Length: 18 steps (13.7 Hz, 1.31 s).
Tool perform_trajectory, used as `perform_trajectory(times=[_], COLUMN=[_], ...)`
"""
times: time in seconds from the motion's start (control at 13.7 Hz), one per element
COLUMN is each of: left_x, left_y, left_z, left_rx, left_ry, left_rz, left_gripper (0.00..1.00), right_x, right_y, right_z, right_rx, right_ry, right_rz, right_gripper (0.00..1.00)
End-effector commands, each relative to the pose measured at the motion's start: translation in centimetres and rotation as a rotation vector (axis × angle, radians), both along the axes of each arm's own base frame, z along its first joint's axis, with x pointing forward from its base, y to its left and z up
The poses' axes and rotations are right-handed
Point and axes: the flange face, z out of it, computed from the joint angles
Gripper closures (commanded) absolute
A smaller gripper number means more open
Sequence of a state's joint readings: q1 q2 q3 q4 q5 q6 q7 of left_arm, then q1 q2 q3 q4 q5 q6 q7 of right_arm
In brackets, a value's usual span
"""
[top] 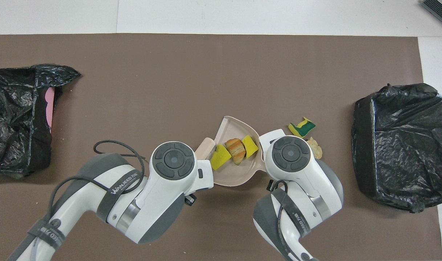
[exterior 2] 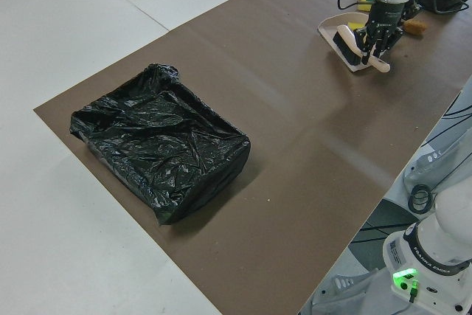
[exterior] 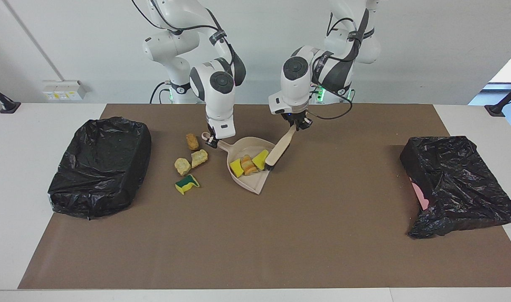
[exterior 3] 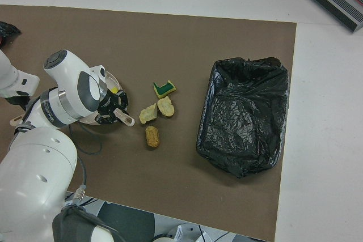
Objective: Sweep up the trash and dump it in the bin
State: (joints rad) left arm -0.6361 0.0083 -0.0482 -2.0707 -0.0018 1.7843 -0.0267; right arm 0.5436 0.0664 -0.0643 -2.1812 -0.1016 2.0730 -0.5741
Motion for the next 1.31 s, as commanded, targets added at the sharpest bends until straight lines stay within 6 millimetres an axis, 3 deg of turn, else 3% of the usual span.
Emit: perform_trajectory(times=[0.0, 0.15, 0.37, 0.51, 0.73, 0.88, 1.1, 1.24], left_x=[-1.6, -2.4, -3.5, -5.2, -10.1, -13.2, -17.9, -20.4], left_y=[0.8, 0.8, 0.1, -0.6, -1.9, -3.8, -6.4, -6.4], left_z=[0.9, 1.2, 1.1, 0.7, -0.9, -1.4, -2.7, -4.1], left_rx=[0.050, 0.079, 0.124, 0.116, 0.046, 0.044, 0.025, -0.022], left_ry=[-0.001, 0.008, -0.019, -0.071, -0.156, -0.149, -0.148, -0.176], left_rz=[0.111, 0.142, 0.270, 0.343, 0.514, 0.547, 0.606, 0.634], left_gripper=[1.00, 1.00, 1.00, 1.00, 1.00, 1.00, 1.00, 1.00], right_x=[-0.3, -0.3, -0.4, 0.3, 1.3, 2.0, 3.4, 3.8], right_y=[-0.2, -0.2, -1.6, -4.2, -9.3, -13.3, -23.2, -29.4], right_z=[-0.2, 0.0, 2.5, 4.7, 8.2, 11.2, 16.3, 18.3], right_rx=[-0.007, -0.005, -0.005, 0.012, 0.027, 0.040, 0.060, 0.061], right_ry=[-0.018, -0.018, -0.013, -0.020, -0.010, -0.025, -0.057, -0.081], right_rz=[-0.017, -0.017, -0.021, -0.004, 0.015, -0.004, -0.025, -0.056], right_gripper=[1.00, 1.00, 1.00, 1.00, 1.00, 1.00, 1.00, 1.00])
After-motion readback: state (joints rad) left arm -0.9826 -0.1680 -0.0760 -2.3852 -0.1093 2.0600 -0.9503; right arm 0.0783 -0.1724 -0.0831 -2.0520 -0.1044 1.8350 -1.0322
